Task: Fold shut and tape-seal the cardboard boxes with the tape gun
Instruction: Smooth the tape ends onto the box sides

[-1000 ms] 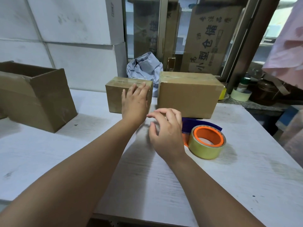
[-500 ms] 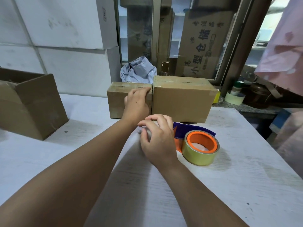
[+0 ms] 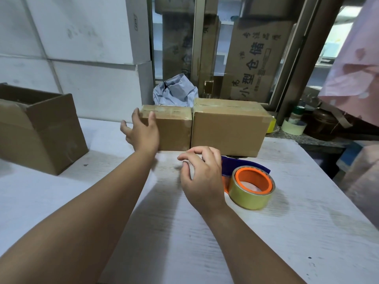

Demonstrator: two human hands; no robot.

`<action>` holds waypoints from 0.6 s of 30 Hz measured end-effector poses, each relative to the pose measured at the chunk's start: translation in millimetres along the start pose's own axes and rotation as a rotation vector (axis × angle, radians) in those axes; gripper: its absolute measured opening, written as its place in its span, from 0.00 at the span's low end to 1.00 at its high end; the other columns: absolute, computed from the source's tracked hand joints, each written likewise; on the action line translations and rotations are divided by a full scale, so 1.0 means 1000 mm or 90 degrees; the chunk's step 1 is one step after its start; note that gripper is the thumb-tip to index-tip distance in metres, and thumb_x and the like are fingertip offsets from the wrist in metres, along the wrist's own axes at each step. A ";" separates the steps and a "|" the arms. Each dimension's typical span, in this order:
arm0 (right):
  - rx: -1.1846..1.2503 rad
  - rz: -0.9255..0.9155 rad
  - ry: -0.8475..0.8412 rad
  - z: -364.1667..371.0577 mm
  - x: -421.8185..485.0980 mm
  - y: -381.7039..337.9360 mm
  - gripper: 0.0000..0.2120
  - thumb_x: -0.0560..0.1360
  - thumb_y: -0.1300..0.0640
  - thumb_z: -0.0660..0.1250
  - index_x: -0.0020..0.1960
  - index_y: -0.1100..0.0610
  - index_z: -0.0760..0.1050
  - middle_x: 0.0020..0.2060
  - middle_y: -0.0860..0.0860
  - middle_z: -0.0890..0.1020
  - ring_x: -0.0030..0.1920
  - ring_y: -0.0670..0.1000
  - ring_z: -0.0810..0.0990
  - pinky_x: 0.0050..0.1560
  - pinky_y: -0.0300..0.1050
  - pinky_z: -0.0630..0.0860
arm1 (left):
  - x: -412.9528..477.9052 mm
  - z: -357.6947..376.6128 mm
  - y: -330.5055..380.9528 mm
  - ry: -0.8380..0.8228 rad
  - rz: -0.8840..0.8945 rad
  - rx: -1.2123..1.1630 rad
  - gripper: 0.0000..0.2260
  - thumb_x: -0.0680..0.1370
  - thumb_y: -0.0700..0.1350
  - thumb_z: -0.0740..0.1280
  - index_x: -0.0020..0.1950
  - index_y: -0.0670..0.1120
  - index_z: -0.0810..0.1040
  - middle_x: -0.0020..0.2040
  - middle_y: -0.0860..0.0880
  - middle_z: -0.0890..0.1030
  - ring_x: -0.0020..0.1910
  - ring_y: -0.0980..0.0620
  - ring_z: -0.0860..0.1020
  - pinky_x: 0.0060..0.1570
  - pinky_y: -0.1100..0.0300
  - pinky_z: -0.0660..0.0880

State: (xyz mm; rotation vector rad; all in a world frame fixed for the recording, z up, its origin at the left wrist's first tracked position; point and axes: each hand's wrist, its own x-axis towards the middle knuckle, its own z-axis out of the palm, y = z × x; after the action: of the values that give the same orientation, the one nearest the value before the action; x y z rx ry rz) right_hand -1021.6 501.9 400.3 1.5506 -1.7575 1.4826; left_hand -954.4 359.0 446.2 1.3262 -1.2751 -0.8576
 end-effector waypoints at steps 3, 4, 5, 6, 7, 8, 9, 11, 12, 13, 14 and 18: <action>0.000 0.000 -0.015 0.001 0.000 0.000 0.10 0.70 0.64 0.63 0.43 0.55 0.81 0.44 0.48 0.78 0.50 0.50 0.71 0.48 0.50 0.73 | 0.003 0.002 -0.002 -0.023 -0.002 -0.063 0.19 0.81 0.55 0.56 0.72 0.53 0.64 0.70 0.42 0.61 0.65 0.45 0.69 0.59 0.62 0.61; -0.002 -0.002 -0.020 0.001 -0.001 0.000 0.09 0.70 0.64 0.63 0.43 0.55 0.81 0.44 0.48 0.78 0.50 0.50 0.71 0.48 0.49 0.73 | 0.004 0.002 -0.002 -0.028 0.003 -0.064 0.19 0.81 0.54 0.55 0.72 0.53 0.64 0.69 0.42 0.63 0.63 0.45 0.70 0.56 0.63 0.61; -0.004 -0.003 -0.023 0.000 -0.001 0.000 0.09 0.70 0.64 0.64 0.43 0.55 0.81 0.44 0.48 0.78 0.51 0.50 0.71 0.48 0.48 0.72 | 0.005 0.004 -0.002 -0.035 0.006 -0.062 0.18 0.82 0.53 0.56 0.72 0.53 0.63 0.68 0.42 0.65 0.62 0.45 0.70 0.55 0.64 0.60; -0.005 -0.002 -0.025 0.000 -0.001 0.000 0.09 0.70 0.64 0.64 0.43 0.55 0.81 0.44 0.49 0.78 0.51 0.50 0.71 0.48 0.48 0.72 | 0.007 0.005 -0.003 -0.043 0.008 -0.058 0.18 0.82 0.52 0.56 0.72 0.53 0.63 0.67 0.42 0.66 0.62 0.45 0.70 0.54 0.63 0.60; -0.006 0.000 -0.025 0.000 -0.001 0.000 0.09 0.70 0.64 0.64 0.43 0.55 0.81 0.44 0.49 0.78 0.51 0.50 0.71 0.48 0.48 0.72 | 0.008 0.005 -0.003 -0.052 0.013 -0.052 0.18 0.82 0.52 0.56 0.72 0.53 0.62 0.67 0.42 0.66 0.63 0.45 0.70 0.54 0.63 0.60; -0.006 0.001 -0.024 0.000 -0.001 -0.001 0.09 0.70 0.64 0.64 0.43 0.55 0.81 0.44 0.49 0.78 0.51 0.50 0.71 0.48 0.48 0.72 | 0.009 0.006 -0.004 -0.063 0.020 -0.043 0.19 0.82 0.51 0.56 0.72 0.53 0.62 0.67 0.42 0.67 0.63 0.45 0.70 0.55 0.63 0.60; -0.007 0.001 -0.022 0.000 0.000 -0.001 0.09 0.70 0.64 0.64 0.43 0.55 0.81 0.44 0.49 0.78 0.51 0.50 0.71 0.48 0.47 0.72 | 0.010 0.006 -0.005 -0.077 0.029 -0.035 0.19 0.82 0.51 0.57 0.72 0.53 0.62 0.67 0.42 0.67 0.64 0.45 0.69 0.56 0.63 0.61; -0.010 0.000 -0.023 0.000 0.000 -0.001 0.09 0.70 0.64 0.64 0.42 0.55 0.81 0.44 0.48 0.78 0.51 0.49 0.71 0.49 0.46 0.72 | 0.013 0.007 -0.007 -0.114 0.052 -0.033 0.20 0.81 0.50 0.58 0.73 0.54 0.61 0.69 0.44 0.67 0.66 0.47 0.68 0.60 0.61 0.63; -0.011 -0.001 -0.024 0.000 0.000 -0.002 0.09 0.70 0.64 0.64 0.42 0.55 0.81 0.44 0.48 0.78 0.51 0.49 0.71 0.49 0.45 0.71 | 0.013 0.007 -0.009 -0.137 0.065 -0.034 0.21 0.81 0.49 0.58 0.74 0.55 0.60 0.70 0.45 0.67 0.66 0.48 0.68 0.63 0.60 0.63; -0.012 -0.003 -0.024 0.000 0.000 -0.002 0.09 0.70 0.64 0.64 0.42 0.55 0.81 0.44 0.48 0.78 0.51 0.49 0.71 0.49 0.45 0.71 | 0.012 0.006 -0.010 -0.161 0.078 -0.035 0.22 0.81 0.49 0.59 0.74 0.56 0.58 0.71 0.47 0.67 0.68 0.48 0.67 0.66 0.58 0.64; -0.013 -0.004 -0.024 -0.001 -0.001 -0.002 0.09 0.70 0.65 0.64 0.42 0.55 0.81 0.44 0.48 0.78 0.51 0.49 0.71 0.49 0.44 0.71 | 0.010 0.006 -0.012 -0.180 0.086 -0.042 0.24 0.81 0.49 0.60 0.75 0.56 0.56 0.72 0.48 0.66 0.69 0.49 0.66 0.68 0.55 0.63; -0.013 -0.005 -0.032 0.001 -0.001 -0.001 0.09 0.70 0.64 0.64 0.42 0.55 0.81 0.44 0.49 0.78 0.51 0.49 0.71 0.49 0.45 0.71 | 0.002 0.004 -0.017 -0.175 0.081 -0.075 0.30 0.80 0.50 0.62 0.77 0.55 0.49 0.75 0.47 0.61 0.71 0.48 0.64 0.71 0.51 0.62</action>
State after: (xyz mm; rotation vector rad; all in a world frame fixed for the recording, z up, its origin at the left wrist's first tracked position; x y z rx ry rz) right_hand -1020.2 502.2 399.6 1.5964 -1.7866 1.4300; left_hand -954.7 353.7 429.1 1.0483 -1.4799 -1.0331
